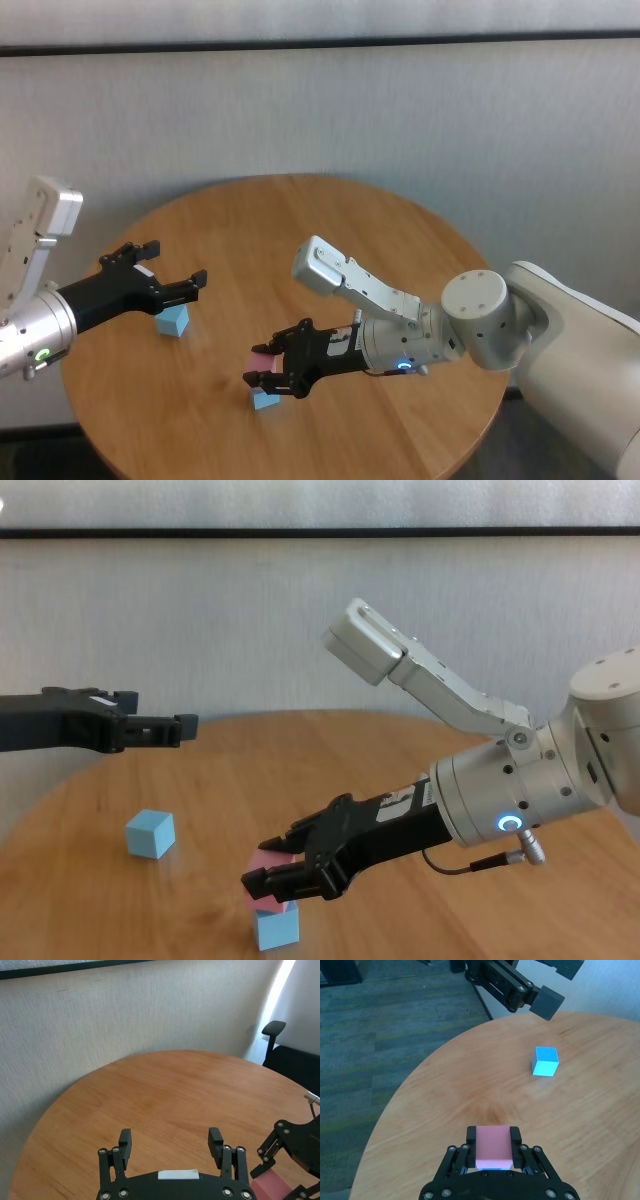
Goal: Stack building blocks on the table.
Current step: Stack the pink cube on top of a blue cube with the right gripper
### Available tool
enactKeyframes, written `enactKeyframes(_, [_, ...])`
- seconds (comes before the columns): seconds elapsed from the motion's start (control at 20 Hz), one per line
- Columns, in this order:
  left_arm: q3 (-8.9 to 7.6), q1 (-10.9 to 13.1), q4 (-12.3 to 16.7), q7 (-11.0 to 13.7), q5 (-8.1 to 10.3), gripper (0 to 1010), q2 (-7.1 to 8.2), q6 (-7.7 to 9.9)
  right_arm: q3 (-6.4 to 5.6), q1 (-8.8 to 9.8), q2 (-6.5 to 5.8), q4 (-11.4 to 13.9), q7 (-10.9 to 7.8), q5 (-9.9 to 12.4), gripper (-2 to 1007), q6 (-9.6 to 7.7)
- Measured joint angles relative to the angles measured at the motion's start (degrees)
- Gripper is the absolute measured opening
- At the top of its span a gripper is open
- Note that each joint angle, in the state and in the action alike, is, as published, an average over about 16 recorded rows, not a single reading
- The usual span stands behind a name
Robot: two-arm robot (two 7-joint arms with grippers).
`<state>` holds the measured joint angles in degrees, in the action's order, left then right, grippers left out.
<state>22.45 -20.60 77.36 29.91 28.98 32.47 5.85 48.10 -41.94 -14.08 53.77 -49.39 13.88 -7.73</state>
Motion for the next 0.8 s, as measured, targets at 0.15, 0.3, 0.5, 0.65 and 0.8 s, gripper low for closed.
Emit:
enactKeyframes(0.15, [0.0, 0.0, 0.0, 0.0, 0.0, 1002, 0.0, 0.0, 0.03, -0.17, 0.22, -0.5, -0.1, -0.1, 372, 0.03])
enactKeyframes(0.3, [0.0, 0.0, 0.0, 0.0, 0.0, 1002, 0.0, 0.0, 0.03, -0.28, 0.36, -0.9, -0.19, -0.1, 372, 0.03])
enactKeyframes(0.5, [0.0, 0.0, 0.0, 0.0, 0.0, 1002, 0.0, 0.0, -0.01, -0.34, 0.45, -1.1, -0.26, -0.2, 372, -0.02])
enactKeyframes(0.65, [0.0, 0.0, 0.0, 0.0, 0.0, 1002, 0.0, 0.0, -0.04, -0.36, 0.46, -1.2, -0.3, -0.2, 376, -0.05])
enactKeyframes(0.8, [0.0, 0.0, 0.0, 0.0, 0.0, 1002, 0.0, 0.0, -0.06, -0.36, 0.46, -1.2, -0.29, -0.1, 398, -0.06])
